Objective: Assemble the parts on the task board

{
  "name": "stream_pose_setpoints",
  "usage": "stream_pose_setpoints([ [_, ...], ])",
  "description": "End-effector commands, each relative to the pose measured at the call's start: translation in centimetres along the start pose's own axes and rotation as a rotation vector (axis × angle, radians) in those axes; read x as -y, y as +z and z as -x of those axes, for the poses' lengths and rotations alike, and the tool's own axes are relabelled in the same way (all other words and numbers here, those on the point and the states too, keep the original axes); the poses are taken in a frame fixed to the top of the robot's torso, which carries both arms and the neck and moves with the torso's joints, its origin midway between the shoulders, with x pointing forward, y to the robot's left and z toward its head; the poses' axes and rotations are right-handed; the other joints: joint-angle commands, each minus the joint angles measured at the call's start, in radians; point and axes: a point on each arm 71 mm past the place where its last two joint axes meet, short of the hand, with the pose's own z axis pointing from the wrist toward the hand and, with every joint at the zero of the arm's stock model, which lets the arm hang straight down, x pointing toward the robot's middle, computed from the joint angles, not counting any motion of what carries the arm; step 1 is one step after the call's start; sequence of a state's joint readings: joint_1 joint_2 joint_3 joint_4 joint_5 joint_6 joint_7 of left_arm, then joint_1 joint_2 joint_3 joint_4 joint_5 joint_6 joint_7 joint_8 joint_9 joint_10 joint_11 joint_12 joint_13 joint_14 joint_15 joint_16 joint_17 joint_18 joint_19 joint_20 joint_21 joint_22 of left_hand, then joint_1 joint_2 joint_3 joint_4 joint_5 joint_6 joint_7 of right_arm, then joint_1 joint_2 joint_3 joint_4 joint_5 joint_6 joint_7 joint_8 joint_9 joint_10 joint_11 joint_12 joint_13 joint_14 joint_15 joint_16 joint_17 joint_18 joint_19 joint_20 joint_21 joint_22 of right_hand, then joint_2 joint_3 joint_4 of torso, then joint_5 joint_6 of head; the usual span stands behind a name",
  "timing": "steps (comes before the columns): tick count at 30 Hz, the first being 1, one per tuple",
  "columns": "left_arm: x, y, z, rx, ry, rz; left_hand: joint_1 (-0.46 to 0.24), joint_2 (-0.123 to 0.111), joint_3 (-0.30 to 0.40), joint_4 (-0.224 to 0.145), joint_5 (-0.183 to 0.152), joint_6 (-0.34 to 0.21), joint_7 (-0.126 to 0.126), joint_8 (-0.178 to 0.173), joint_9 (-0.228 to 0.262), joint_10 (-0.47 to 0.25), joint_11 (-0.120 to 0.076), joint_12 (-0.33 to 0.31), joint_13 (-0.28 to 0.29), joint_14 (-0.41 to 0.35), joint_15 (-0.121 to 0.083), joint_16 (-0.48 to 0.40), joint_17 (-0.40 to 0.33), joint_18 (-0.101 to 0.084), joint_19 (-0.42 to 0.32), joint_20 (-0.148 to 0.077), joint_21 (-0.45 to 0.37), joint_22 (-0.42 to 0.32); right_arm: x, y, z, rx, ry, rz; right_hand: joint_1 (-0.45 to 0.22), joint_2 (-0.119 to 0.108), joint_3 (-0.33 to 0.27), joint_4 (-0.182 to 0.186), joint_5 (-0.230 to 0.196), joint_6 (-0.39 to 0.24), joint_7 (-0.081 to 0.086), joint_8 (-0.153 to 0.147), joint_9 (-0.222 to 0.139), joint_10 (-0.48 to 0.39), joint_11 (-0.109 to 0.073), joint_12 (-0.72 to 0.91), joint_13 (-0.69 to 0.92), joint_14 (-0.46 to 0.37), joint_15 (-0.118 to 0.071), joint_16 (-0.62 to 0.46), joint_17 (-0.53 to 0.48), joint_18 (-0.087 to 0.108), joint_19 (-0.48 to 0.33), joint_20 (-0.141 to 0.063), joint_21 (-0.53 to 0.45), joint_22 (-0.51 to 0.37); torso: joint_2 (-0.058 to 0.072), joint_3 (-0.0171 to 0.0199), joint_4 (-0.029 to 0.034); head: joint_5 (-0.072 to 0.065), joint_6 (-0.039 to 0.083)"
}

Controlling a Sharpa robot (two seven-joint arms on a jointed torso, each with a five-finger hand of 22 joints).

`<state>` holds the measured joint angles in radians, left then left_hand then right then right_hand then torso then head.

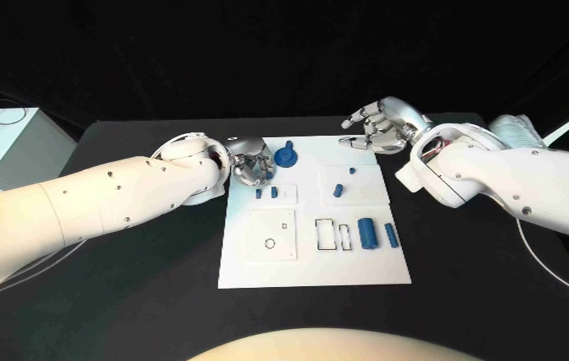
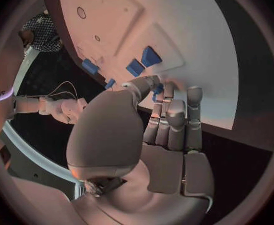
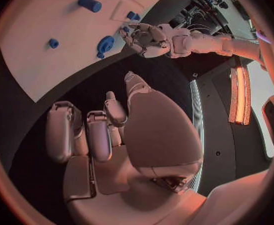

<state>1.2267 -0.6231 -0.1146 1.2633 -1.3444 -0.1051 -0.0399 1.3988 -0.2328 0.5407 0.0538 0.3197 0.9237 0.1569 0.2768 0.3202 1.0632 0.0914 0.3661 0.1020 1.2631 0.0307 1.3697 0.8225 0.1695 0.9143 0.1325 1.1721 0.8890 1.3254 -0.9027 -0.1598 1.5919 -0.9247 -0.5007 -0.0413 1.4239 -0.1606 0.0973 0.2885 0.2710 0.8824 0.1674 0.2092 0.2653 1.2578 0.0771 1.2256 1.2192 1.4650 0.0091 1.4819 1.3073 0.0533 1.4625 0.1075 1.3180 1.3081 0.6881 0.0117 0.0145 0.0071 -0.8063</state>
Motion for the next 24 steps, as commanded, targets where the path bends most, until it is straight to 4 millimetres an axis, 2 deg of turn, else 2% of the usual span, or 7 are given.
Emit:
stream_pose_setpoints([
  [1,0.1,0.0,-0.2,-0.020,-0.005,0.012,-0.010,-0.002,-0.006,0.001,-0.005,-0.010,0.000,-0.008,-0.002,0.001,0.004,-0.006,0.001,-0.010,-0.001,-0.004,-0.002,-0.004,0.004,0.004,-0.002,0.006,-0.1,0.0,0.0,0.000,-0.010,0.014,-0.007,-0.001,0.003,0.000,0.004,-0.006,-0.004,0.003,-0.001,-0.008,0.001,-0.010,-0.005,0.064,-0.009,-0.005,0.128,0.006,-0.003,-0.004,-0.007,0.092,0.000,-0.0006,0.0006,0.000,-0.001],
  [4,0.0,-0.1,-0.2,-0.019,-0.006,0.017,-0.014,-0.007,-0.006,0.003,-0.004,-0.033,-0.001,-0.025,-0.010,0.002,0.003,-0.011,0.003,-0.013,-0.001,-0.004,-0.007,-0.004,0.007,0.004,-0.003,0.006,0.0,0.0,0.1,0.002,-0.010,0.012,-0.008,-0.003,0.004,0.000,0.004,-0.009,-0.004,0.003,-0.002,-0.039,0.001,-0.044,-0.039,0.063,-0.008,-0.007,0.125,0.007,-0.004,-0.004,-0.010,0.090,0.000,-0.0011,0.0011,-0.001,0.000],
  [11,-0.2,-0.2,-0.1,-0.014,-0.007,0.030,-0.017,-0.011,-0.008,0.004,-0.004,-0.046,0.004,-0.034,-0.015,0.002,0.005,-0.014,0.005,-0.018,0.000,-0.005,-0.017,-0.005,0.010,0.005,-0.003,0.008,0.1,0.0,0.2,0.006,-0.011,0.009,-0.008,-0.005,0.004,0.000,0.005,-0.017,-0.002,0.001,-0.005,-0.059,0.002,-0.068,-0.064,0.063,-0.008,-0.009,0.124,0.007,-0.005,-0.004,-0.016,0.087,0.000,-0.0001,0.0004,0.000,0.001],
  [19,-0.6,-0.4,0.0,-0.003,-0.007,0.046,-0.017,-0.013,-0.007,0.004,-0.004,-0.058,0.006,-0.043,-0.019,0.003,0.005,-0.016,0.007,-0.017,0.000,-0.004,-0.016,-0.005,0.013,0.005,-0.003,0.009,0.4,0.0,0.2,-0.010,-0.023,-0.002,0.003,-0.008,0.020,0.000,0.000,-0.016,-0.005,0.016,-0.007,-0.190,-0.001,-0.269,-0.266,0.055,-0.010,-0.030,0.102,0.010,-0.009,-0.005,-0.036,0.076,0.000,-0.0008,-0.0006,-0.001,0.004],
  [21,-0.8,-0.5,0.1,0.003,-0.007,0.049,-0.017,-0.012,-0.007,0.004,-0.004,-0.059,0.006,-0.044,-0.019,0.003,0.005,-0.016,0.007,-0.018,0.000,-0.005,-0.019,-0.005,0.012,0.005,-0.004,0.007,0.6,0.0,0.2,-0.023,-0.046,-0.001,0.023,-0.011,0.043,0.000,-0.010,-0.014,-0.006,0.027,-0.007,-0.247,-0.004,-0.395,-0.388,0.049,-0.014,-0.048,0.082,0.012,-0.011,-0.009,-0.049,0.070,0.000,-0.0010,-0.0009,-0.002,0.005],
  [23,-1.1,-0.8,0.3,0.013,-0.008,0.052,-0.014,-0.012,-0.006,0.003,-0.003,-0.063,0.006,-0.047,-0.021,0.003,0.005,-0.018,0.007,-0.022,0.000,-0.008,-0.028,-0.004,0.009,0.005,-0.006,0.003,0.7,0.0,0.1,-0.046,-0.092,0.006,0.078,-0.020,0.106,-0.005,-0.033,-0.002,-0.010,0.037,-0.009,-0.250,-0.009,-0.502,-0.481,0.040,-0.020,-0.081,0.042,0.014,-0.011,-0.014,-0.062,0.064,0.000,-0.0009,-0.0014,-0.004,0.006],
  [24,-1.2,-0.9,0.4,0.020,-0.010,0.053,-0.013,-0.012,-0.005,0.002,-0.003,-0.066,0.006,-0.049,-0.022,0.001,0.006,-0.019,0.007,-0.029,0.000,-0.012,-0.043,-0.003,0.004,0.005,-0.010,-0.002,0.9,0.0,0.1,-0.058,-0.116,0.008,0.095,-0.032,0.146,-0.001,-0.039,0.004,-0.011,0.038,-0.012,-0.246,-0.009,-0.570,-0.539,0.040,-0.024,-0.087,0.035,0.014,-0.011,-0.016,-0.065,0.063,0.000,-0.0006,-0.0014,-0.005,0.007],
])
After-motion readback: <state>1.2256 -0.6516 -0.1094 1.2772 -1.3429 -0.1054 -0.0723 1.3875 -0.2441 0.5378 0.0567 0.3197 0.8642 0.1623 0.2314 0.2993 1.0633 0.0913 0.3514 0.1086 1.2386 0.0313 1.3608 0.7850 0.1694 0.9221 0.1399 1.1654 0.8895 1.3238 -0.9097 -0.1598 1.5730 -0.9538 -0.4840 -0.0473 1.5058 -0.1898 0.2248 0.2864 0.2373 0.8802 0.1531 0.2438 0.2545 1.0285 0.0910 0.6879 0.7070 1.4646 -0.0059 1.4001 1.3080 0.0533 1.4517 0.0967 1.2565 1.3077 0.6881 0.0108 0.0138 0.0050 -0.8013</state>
